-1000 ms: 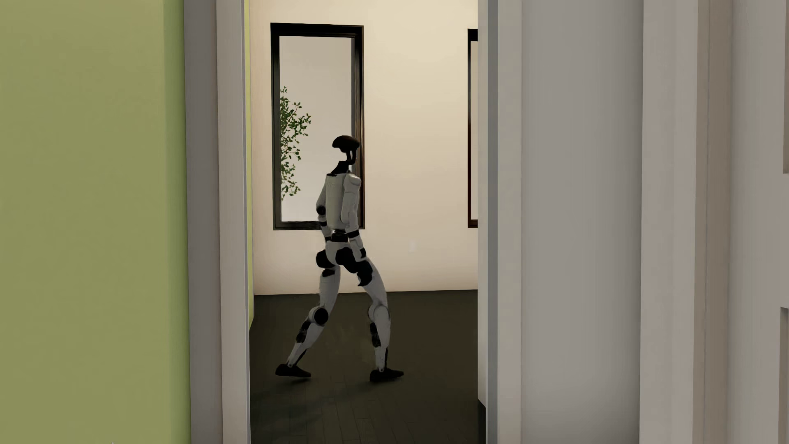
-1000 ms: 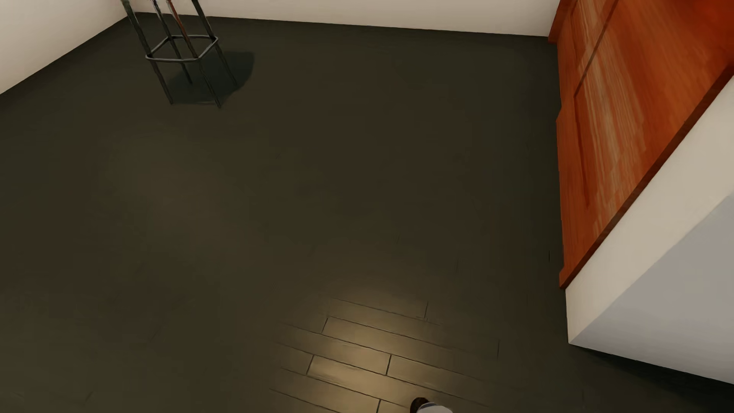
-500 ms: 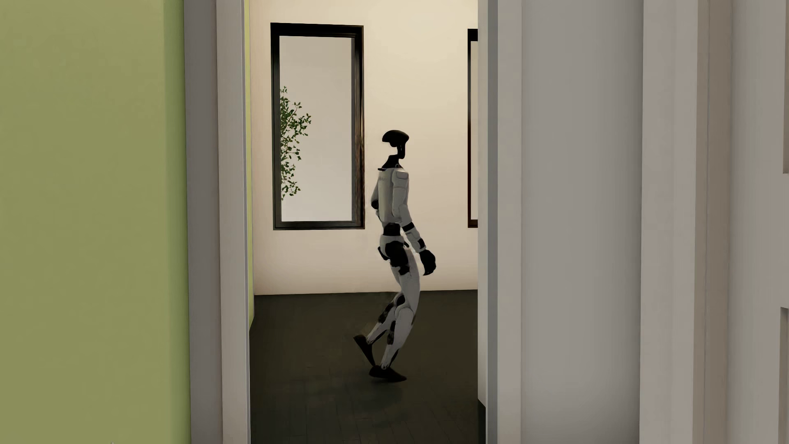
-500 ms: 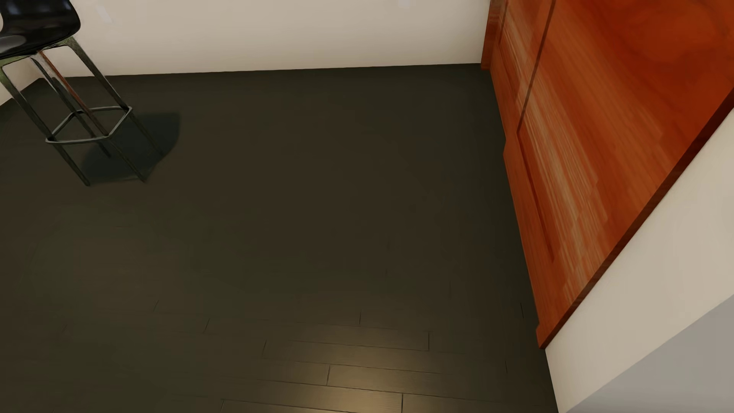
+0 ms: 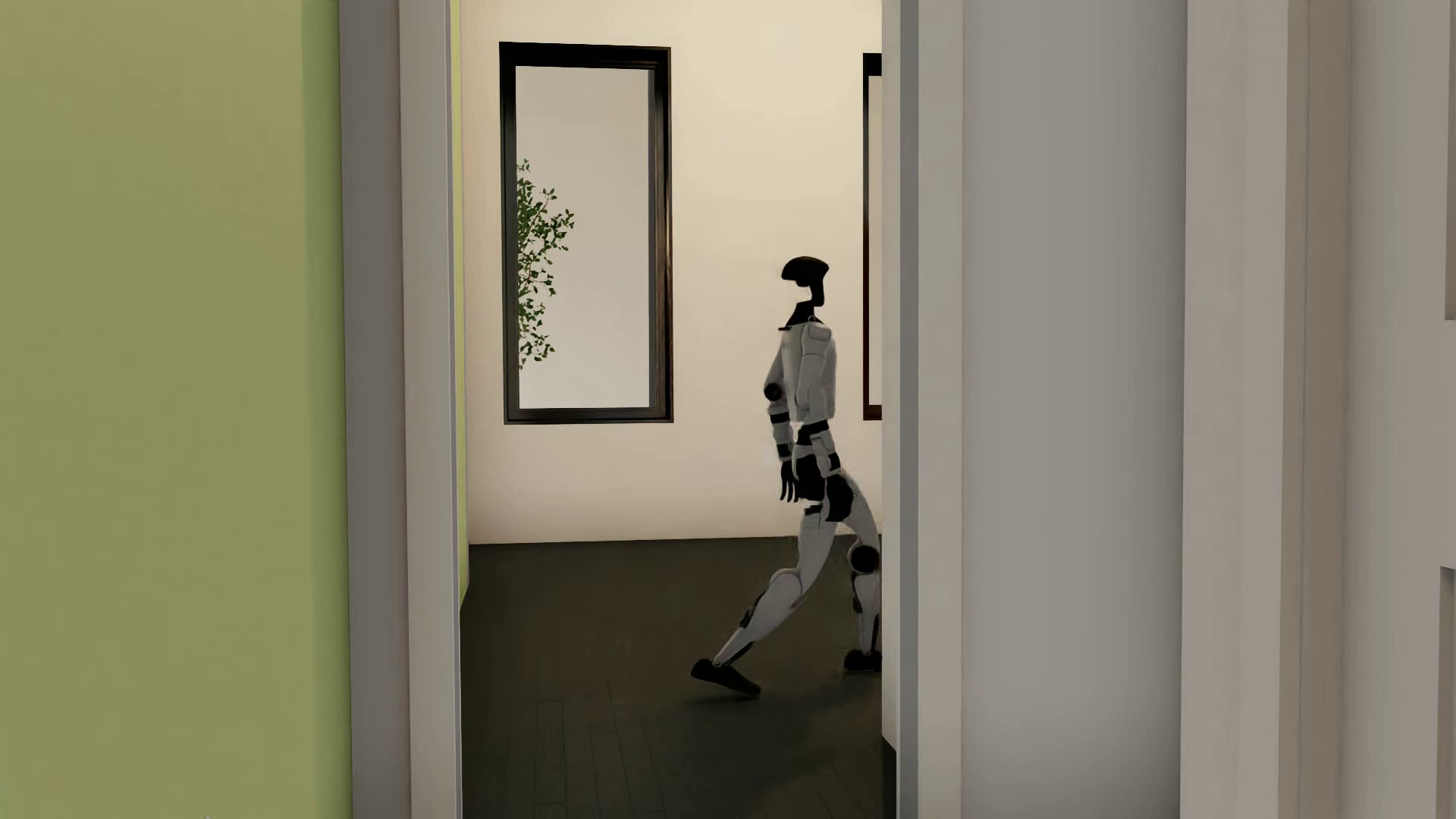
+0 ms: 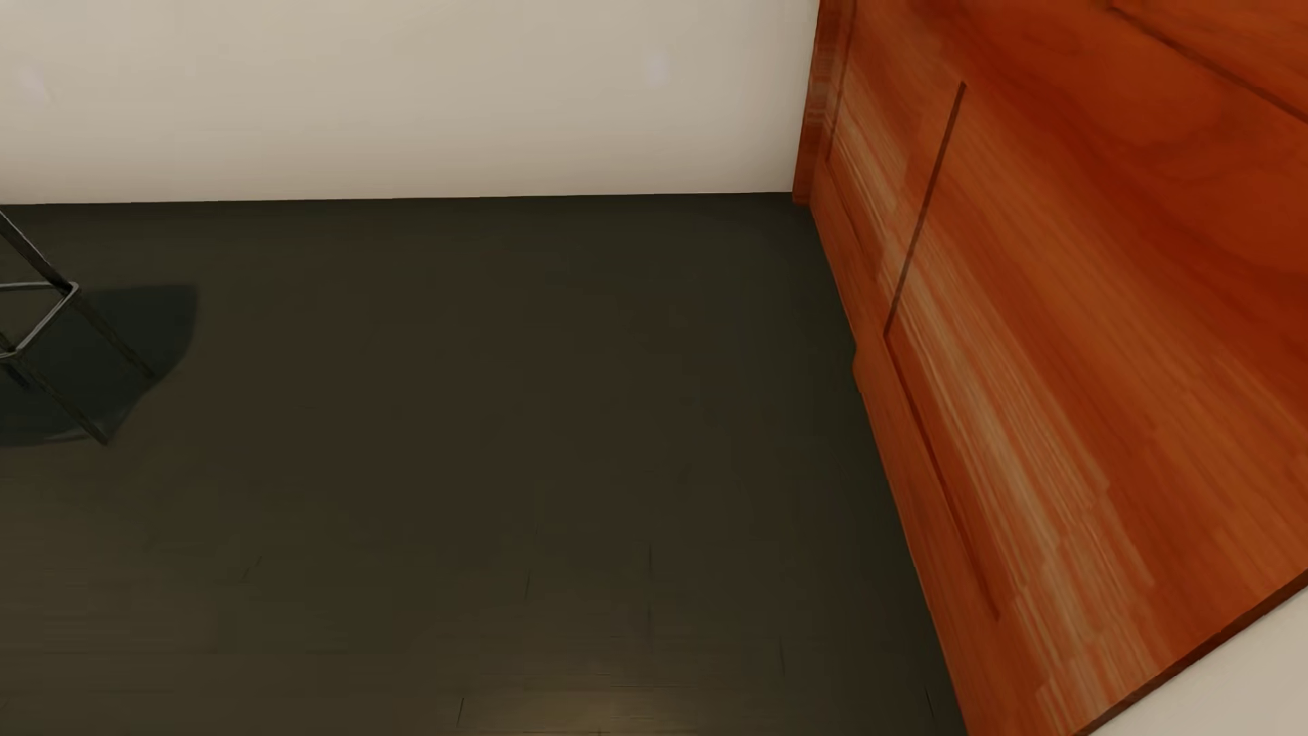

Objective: Go around the corner

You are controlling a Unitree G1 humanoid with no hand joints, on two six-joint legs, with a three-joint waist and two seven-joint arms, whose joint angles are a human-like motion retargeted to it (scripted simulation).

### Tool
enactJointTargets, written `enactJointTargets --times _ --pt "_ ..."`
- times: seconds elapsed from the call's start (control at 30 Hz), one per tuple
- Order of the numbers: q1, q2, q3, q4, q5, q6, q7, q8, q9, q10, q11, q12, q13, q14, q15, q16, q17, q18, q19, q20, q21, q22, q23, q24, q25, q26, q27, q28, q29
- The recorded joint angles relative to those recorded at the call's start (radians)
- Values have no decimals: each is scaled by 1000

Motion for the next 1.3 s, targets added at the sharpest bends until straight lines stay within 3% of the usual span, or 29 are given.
enactJointTargets --times 0.07,0.2,0.27,0.3,0.4,0.47,0.57,0.67,0.73,0.83,0.93,1.07,1.3 --pt "-54 45 -23 -39 -44 -24 0 0 2 142 2 -5 41 49 106 -6 26 0 0 1 -27 6 38 0 0 0 0 0 0" --pt "14 -92 -11 -59 -102 -20 0 0 -12 163 201 -49 30 -50 649 7 32 0 0 66 -13 -64 56 0 0 0 0 0 0" --pt "78 -217 -44 -84 -109 -13 0 0 4 127 393 -88 -16 -83 787 37 22 0 0 100 -77 -113 8 0 0 0 0 0 0" --pt "114 -281 -60 -90 -102 -5 0 0 19 106 495 -117 -43 -101 739 59 14 0 0 111 -116 -129 -30 0 0 0 0 0 0" --pt "202 -429 -153 -100 -64 30 0 0 80 64 671 -224 -141 -145 321 125 -17 0 0 150 -206 -136 -144 0 0 0 0 0 0" --pt "241 -500 -205 -89 -43 57 0 0 106 40 589 -288 -190 -171 225 155 -39 0 0 188 -228 -123 -203 0 0 0 0 0 0" --pt "292 -548 -226 -74 1 81 0 0 116 -1 310 -347 -214 -208 273 177 -59 0 0 229 -222 -143 -248 0 0 0 0 0 0" --pt "322 -514 -254 -75 25 76 0 0 94 -20 99 -352 -195 -244 342 178 -51 0 0 220 -192 -202 -215 0 0 0 0 0 0" --pt "317 -472 -258 -86 9 54 0 0 60 -13 49 -343 -155 -268 358 168 -26 0 0 197 -198 -220 -156 0 0 0 0 0 0" --pt "333 -389 -187 -109 -17 -6 0 0 22 -17 -38 -308 -107 -304 282 150 12 0 0 173 -160 -199 -22 0 0 0 0 0 0" --pt "383 -365 -97 -103 -20 -27 0 0 -5 -49 -63 -240 -89 -349 308 103 27 0 0 154 -74 -70 96 0 0 0 0 0 0" --pt "429 -368 -100 -100 -19 -32 0 0 -13 -66 -51 -154 -94 -407 297 19 28 0 0 46 -98 129 49 0 0 0 0 0 0" --pt "447 -369 -107 -103 -23 -42 0 0 -27 -73 -54 -116 -111 -450 283 -37 35 0 0 -13 -56 88 -39 0 0 0 0 0 0"
